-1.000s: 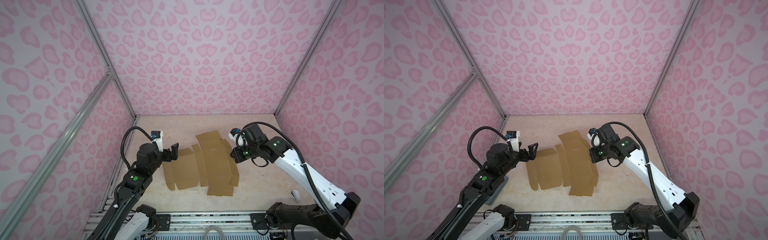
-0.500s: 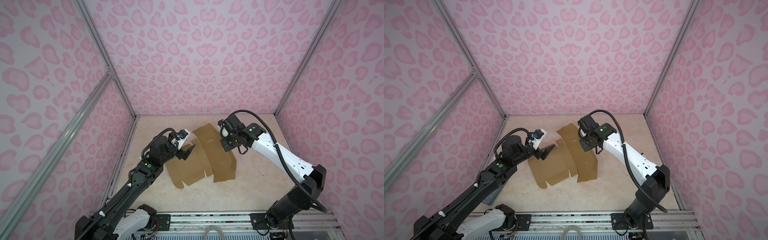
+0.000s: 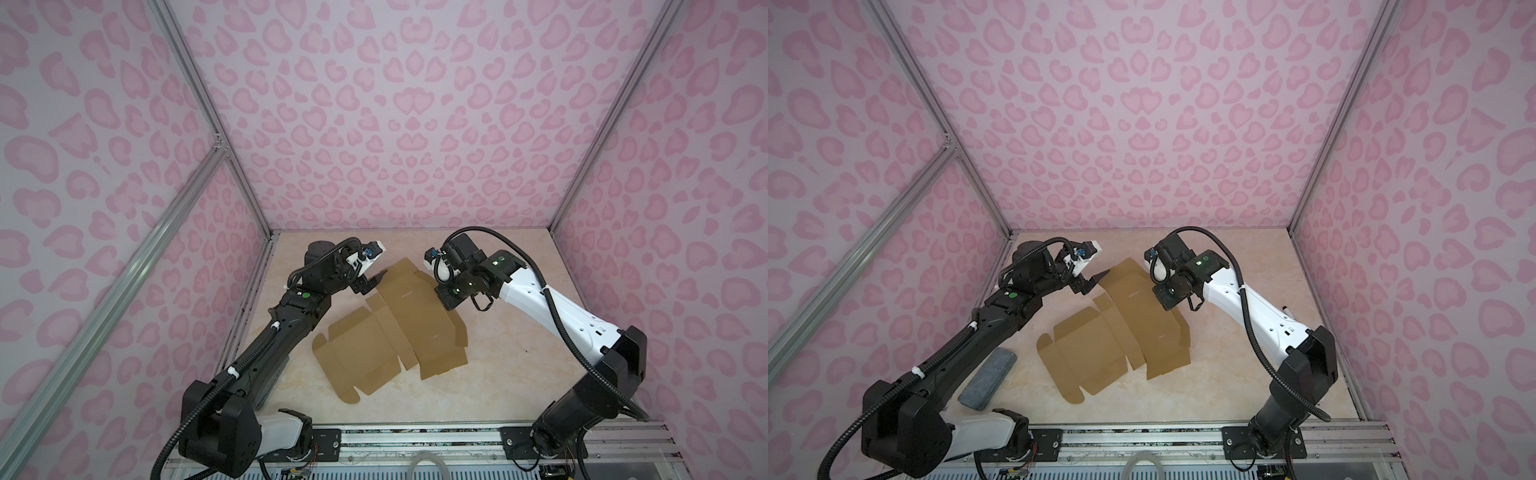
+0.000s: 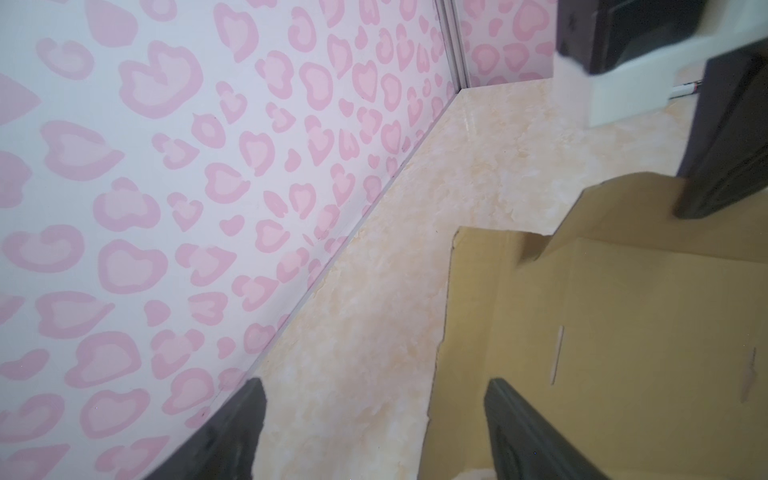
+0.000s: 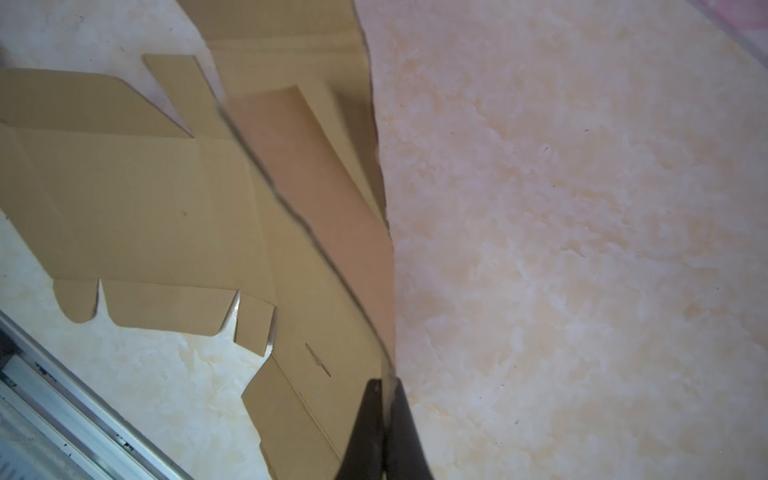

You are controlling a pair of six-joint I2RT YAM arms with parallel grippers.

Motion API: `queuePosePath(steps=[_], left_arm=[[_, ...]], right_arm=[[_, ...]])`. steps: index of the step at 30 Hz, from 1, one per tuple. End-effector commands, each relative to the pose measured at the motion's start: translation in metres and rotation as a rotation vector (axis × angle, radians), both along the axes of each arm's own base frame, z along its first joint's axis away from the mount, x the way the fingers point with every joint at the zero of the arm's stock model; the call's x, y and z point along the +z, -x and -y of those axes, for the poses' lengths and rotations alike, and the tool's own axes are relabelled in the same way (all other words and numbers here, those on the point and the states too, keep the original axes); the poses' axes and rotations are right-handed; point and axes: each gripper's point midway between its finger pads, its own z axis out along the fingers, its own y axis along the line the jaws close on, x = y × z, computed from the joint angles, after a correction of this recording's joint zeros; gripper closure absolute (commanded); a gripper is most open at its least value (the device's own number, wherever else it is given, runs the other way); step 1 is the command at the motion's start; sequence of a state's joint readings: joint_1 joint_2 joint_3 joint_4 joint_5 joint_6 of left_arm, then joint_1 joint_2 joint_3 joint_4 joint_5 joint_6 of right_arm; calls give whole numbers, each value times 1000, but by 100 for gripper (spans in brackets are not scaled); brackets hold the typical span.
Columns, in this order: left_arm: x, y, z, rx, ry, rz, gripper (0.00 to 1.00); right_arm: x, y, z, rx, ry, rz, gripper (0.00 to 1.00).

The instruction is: Fold the paper box

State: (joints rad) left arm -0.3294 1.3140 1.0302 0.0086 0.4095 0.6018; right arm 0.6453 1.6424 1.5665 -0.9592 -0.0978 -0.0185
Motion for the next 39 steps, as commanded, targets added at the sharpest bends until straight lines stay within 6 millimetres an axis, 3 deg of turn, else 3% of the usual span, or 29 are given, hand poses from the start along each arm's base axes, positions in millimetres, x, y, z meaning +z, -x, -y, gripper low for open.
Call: queuePosePath(steps=[1,5,13,19,27,33,39], left_arm=[[-5,6,10,-69,36,-42,15],[-20,11,11,-101,21,-84,15],[-43,1,7,-111,-15,-161,22],[-36,-5,5,-123,23,-207,25],[-47,7,11,-172,46,-305,36],[-51,17,16,-212,74,-376,37],[-55,19,18,-226,80,-413,46]], right_arm=[[-18,-5,1,1,35,-32,100],[-29,-8,5,-6,84,-70,100],[-22,-2,-2,40,77,-44,100],[-18,3,-5,64,93,-4,100],[-9,4,-7,68,88,25,100],[-4,6,-8,82,97,52,100],[0,8,-9,91,100,69,100]])
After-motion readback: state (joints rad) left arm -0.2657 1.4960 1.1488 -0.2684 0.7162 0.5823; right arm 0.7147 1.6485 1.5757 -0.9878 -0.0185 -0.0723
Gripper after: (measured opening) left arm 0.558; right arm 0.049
